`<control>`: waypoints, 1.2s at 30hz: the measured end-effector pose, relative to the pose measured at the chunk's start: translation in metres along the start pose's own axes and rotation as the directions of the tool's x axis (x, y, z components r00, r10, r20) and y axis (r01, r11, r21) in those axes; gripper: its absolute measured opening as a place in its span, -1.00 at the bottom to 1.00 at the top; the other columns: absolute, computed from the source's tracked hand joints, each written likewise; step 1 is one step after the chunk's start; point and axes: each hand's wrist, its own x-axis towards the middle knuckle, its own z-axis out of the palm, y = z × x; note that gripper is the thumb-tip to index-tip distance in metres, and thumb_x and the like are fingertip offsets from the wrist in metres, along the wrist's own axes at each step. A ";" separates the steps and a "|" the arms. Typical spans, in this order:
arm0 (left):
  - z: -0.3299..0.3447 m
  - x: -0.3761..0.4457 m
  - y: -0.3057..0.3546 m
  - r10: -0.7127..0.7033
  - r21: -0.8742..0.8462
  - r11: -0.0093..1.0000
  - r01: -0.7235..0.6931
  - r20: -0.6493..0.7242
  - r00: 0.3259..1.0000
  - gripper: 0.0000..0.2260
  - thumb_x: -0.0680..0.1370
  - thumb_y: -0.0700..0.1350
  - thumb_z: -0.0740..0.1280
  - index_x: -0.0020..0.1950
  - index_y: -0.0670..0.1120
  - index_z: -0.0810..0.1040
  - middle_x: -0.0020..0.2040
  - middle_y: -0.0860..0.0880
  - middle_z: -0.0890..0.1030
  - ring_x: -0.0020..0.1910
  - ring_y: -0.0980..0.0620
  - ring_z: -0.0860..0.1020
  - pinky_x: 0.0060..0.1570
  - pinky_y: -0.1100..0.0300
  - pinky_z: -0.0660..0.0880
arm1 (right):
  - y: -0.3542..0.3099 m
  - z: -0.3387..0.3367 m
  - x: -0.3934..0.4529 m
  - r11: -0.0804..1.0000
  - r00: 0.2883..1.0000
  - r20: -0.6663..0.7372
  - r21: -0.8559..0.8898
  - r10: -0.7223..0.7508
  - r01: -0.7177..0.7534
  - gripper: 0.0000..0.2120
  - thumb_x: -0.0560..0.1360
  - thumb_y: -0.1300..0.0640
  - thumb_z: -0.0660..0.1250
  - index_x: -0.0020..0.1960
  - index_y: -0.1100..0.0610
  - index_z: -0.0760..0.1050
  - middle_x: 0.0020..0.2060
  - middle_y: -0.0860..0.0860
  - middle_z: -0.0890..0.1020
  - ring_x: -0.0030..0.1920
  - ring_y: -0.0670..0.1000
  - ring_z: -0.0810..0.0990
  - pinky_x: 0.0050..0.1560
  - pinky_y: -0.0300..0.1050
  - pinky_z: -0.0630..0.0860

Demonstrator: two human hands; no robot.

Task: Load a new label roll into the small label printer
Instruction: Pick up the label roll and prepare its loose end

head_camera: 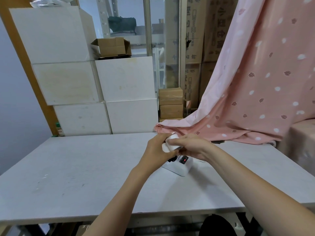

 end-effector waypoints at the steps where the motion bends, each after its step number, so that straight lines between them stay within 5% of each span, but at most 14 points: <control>1: 0.001 -0.001 0.000 0.007 0.002 1.000 -0.007 0.001 1.000 -0.54 0.40 -0.03 0.55 0.28 0.01 0.57 0.09 0.13 0.63 0.07 0.17 0.58 0.05 0.35 0.53 | 0.000 0.003 0.001 0.998 0.999 -0.047 -0.055 -0.019 0.016 -0.77 0.49 0.20 0.55 0.07 0.32 0.67 -0.27 0.09 0.76 -0.31 0.01 0.73 -0.19 -0.17 0.66; 9: 0.018 0.000 0.003 -0.115 0.007 0.993 0.115 -0.033 0.993 -0.63 0.33 -0.18 0.50 0.12 -0.03 0.60 -0.08 0.02 0.64 -0.13 0.03 0.61 -0.13 0.08 0.62 | 0.004 0.021 -0.004 0.923 0.953 -0.246 -0.377 -0.177 0.074 -0.83 0.47 0.27 0.49 -0.21 0.15 0.52 -0.39 -0.02 0.53 -0.45 -0.12 0.50 -0.66 -0.43 0.29; 11: 0.019 -0.001 0.005 -0.134 -0.037 0.990 0.132 -0.056 0.989 -0.68 0.33 -0.22 0.49 0.06 -0.03 0.62 -0.15 0.02 0.65 -0.20 0.07 0.60 -0.21 0.15 0.59 | 0.007 0.021 -0.004 0.917 0.942 -0.257 -0.386 -0.215 0.104 -0.82 0.47 0.24 0.49 -0.23 0.13 0.51 -0.40 -0.05 0.51 -0.43 -0.14 0.47 -0.67 -0.45 0.25; 14: 0.016 -0.007 0.007 -0.173 -0.147 0.976 0.160 -0.084 0.981 -0.69 0.36 -0.23 0.51 0.05 0.03 0.63 -0.15 0.09 0.66 -0.17 0.18 0.61 -0.21 0.33 0.56 | 0.009 0.022 -0.005 0.930 0.948 -0.241 -0.349 -0.209 0.116 -0.85 0.44 0.12 0.55 -0.11 0.18 0.65 -0.39 -0.02 0.61 -0.40 -0.10 0.56 -0.49 -0.38 0.44; 17: 0.010 -0.009 0.003 -0.238 -0.280 0.938 0.204 -0.090 0.967 -0.71 0.39 -0.09 0.57 0.05 0.09 0.63 -0.08 0.13 0.69 -0.07 0.27 0.63 -0.08 0.40 0.55 | 0.010 0.014 -0.006 0.964 0.952 -0.224 -0.210 -0.210 0.163 -0.82 0.55 0.06 0.46 -0.07 0.18 0.71 -0.20 0.13 0.75 -0.21 0.08 0.75 0.01 0.03 0.73; 21: -0.002 -0.008 0.007 -0.376 -0.635 0.725 0.267 -0.040 0.926 -0.73 0.41 -0.16 0.58 0.08 -0.05 0.66 0.00 -0.02 0.74 0.04 0.05 0.69 -0.04 0.29 0.60 | 0.017 0.002 -0.013 0.956 0.944 -0.154 -0.039 -0.293 0.290 -0.78 0.68 0.26 0.26 0.10 0.25 0.70 0.08 0.25 0.74 0.09 0.26 0.74 0.09 -0.03 0.71; 26: 0.006 -0.010 0.011 -0.448 -0.833 0.489 0.258 0.014 0.894 -0.75 0.49 -0.16 0.49 0.14 -0.20 0.66 0.07 -0.18 0.72 0.13 -0.14 0.66 0.18 0.07 0.57 | 0.028 0.009 -0.013 0.921 0.910 -0.185 0.053 -0.372 0.387 -0.79 0.66 0.27 0.32 0.19 0.21 0.71 0.06 0.16 0.77 0.12 0.23 0.75 0.26 0.11 0.64; 32: 0.017 -0.014 0.014 -0.515 -0.949 0.204 0.242 0.106 0.850 -0.70 0.55 -0.17 0.42 0.21 -0.33 0.59 0.17 -0.24 0.67 0.18 -0.12 0.64 0.10 0.18 0.61 | 0.033 0.019 -0.014 0.908 0.879 -0.235 -0.051 -0.415 0.415 -0.77 0.67 0.11 0.32 0.05 0.05 0.78 0.06 0.16 0.74 0.09 0.18 0.75 0.26 0.18 0.63; 36: 0.020 -0.015 0.011 -0.518 -0.951 0.170 0.257 0.136 0.844 -0.68 0.55 -0.17 0.43 0.23 -0.33 0.58 0.18 -0.23 0.66 0.20 -0.10 0.64 0.17 0.14 0.59 | 0.036 0.021 -0.017 0.899 0.871 -0.225 -0.156 -0.437 0.410 -0.73 0.63 0.09 0.39 0.02 -0.30 0.71 -0.08 -0.27 0.77 0.09 0.02 0.74 0.25 0.10 0.63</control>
